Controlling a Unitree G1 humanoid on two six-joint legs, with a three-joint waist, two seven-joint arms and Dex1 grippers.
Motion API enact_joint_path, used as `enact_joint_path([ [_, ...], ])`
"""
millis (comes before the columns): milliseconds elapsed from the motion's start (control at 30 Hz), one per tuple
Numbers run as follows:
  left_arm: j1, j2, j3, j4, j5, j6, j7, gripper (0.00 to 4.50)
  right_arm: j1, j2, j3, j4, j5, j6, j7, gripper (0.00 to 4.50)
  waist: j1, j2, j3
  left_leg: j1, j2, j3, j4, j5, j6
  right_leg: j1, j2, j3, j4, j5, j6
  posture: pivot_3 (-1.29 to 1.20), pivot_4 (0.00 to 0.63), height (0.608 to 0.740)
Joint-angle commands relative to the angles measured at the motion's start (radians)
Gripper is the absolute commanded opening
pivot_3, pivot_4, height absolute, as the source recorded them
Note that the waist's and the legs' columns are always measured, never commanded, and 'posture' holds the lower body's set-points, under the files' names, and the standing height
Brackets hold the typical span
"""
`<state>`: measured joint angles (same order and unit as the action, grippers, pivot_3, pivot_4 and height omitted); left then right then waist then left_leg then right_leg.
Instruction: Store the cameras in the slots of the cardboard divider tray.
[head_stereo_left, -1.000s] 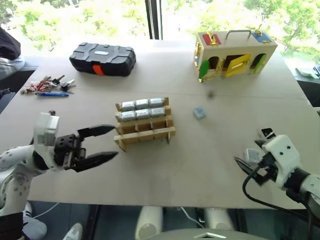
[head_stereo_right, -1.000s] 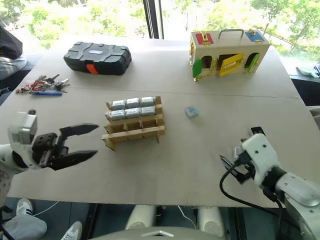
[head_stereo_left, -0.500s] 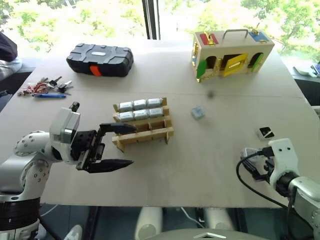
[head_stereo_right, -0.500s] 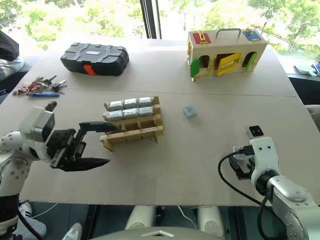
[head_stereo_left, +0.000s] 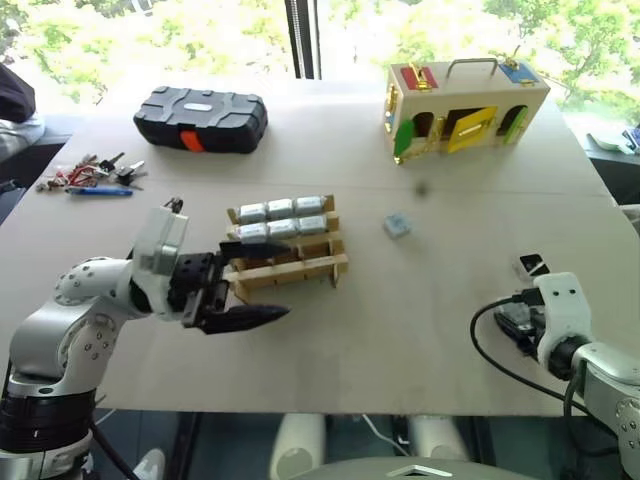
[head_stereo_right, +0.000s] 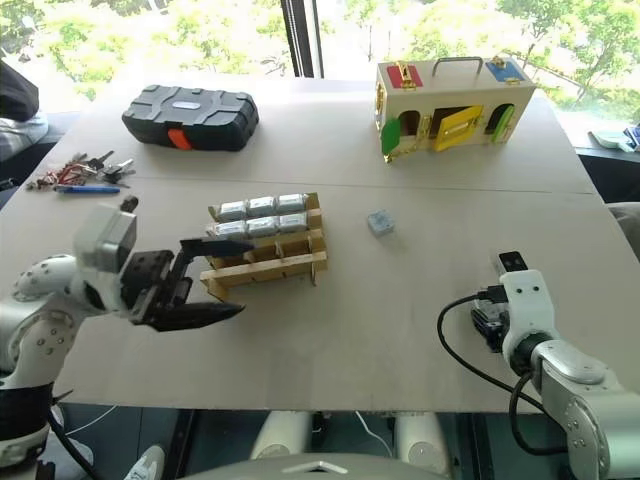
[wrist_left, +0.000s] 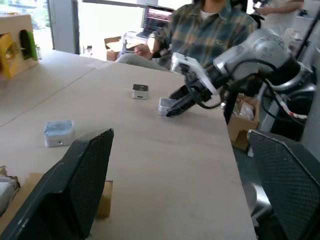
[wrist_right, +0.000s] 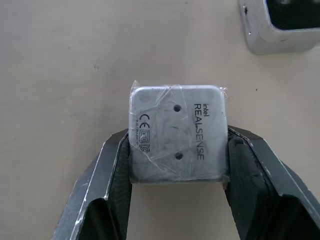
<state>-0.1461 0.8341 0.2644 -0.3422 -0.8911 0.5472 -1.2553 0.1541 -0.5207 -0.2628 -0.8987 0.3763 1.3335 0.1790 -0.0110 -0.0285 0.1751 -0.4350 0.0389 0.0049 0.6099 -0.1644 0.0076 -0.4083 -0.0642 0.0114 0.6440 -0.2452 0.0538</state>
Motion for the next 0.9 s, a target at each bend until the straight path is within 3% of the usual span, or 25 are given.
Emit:
enact_joint_path([
  [33,-0.074,0.016,0.005,-0.086,-0.131,0.233,0.291,4.5,-0.03,-0.186,0.12,-0.109,-0.085,-0.271,0.106,1.98,-0.003,0.0,0.0,0.0,-0.001,0.0,0.0,0.0,0.0,0.0,0.001,0.0,0.0,0.0,0.0,0.0,0.15,0.74],
  [133,-0.206,0.062,-0.042,-0.046,-0.33,0.505,0.463,4.5,-0.154,-0.286,0.226,-0.113,-0.107,-0.44,0.21,1.98,-0.006,-0.001,0.001,0.001,0.0,-0.001,0.003,0.0,0.0,0.0,0.004,0.0,0.004,0.0,0.001,0.0,0.15,0.74],
  [267,-0.353,-0.039,-0.091,0.07,-0.498,0.642,0.709,4.5,-0.378,-0.339,0.42,-0.005,-0.193,-0.622,0.318,1.98,-0.004,0.0,0.002,0.003,0.001,-0.004,0.005,0.0,0.0,0.001,0.008,0.0,0.007,0.0,0.001,0.0,0.15,0.74],
  [367,-0.398,-0.095,-0.12,0.087,-0.522,0.678,0.796,4.5,-0.5,-0.331,0.544,0.092,-0.277,-0.738,0.377,1.98,-0.002,-0.001,0.002,0.002,0.001,-0.005,0.005,0.0,0.0,0.002,0.009,0.0,0.006,0.0,0.001,0.0,0.15,0.74],
  [500,-0.412,-0.143,-0.134,0.09,-0.505,0.682,0.846,4.5,-0.612,-0.265,0.618,0.162,-0.325,-0.797,0.416,1.98,-0.002,-0.002,0.002,-0.001,0.0,-0.004,0.005,0.0,0.0,-0.001,0.009,0.002,0.007,0.004,0.001,0.0,0.15,0.74],
  [867,-0.437,-0.238,-0.142,0.11,-0.507,0.673,0.915,4.5,-0.706,-0.169,0.664,0.25,-0.391,-0.875,0.51,1.98,0.001,-0.002,0.002,0.001,0.0,-0.004,0.008,0.0,-0.001,0.0,0.009,0.003,0.013,0.004,0.0,0.0,0.15,0.74],
  [900,-0.439,-0.242,-0.144,0.113,-0.503,0.673,0.917,4.24,-0.711,-0.164,0.662,0.256,-0.393,-0.879,0.516,1.98,0.001,-0.002,0.002,0.001,0.0,-0.004,0.008,0.0,-0.001,0.0,0.009,0.003,0.014,0.004,0.0,0.0,0.15,0.74],
])
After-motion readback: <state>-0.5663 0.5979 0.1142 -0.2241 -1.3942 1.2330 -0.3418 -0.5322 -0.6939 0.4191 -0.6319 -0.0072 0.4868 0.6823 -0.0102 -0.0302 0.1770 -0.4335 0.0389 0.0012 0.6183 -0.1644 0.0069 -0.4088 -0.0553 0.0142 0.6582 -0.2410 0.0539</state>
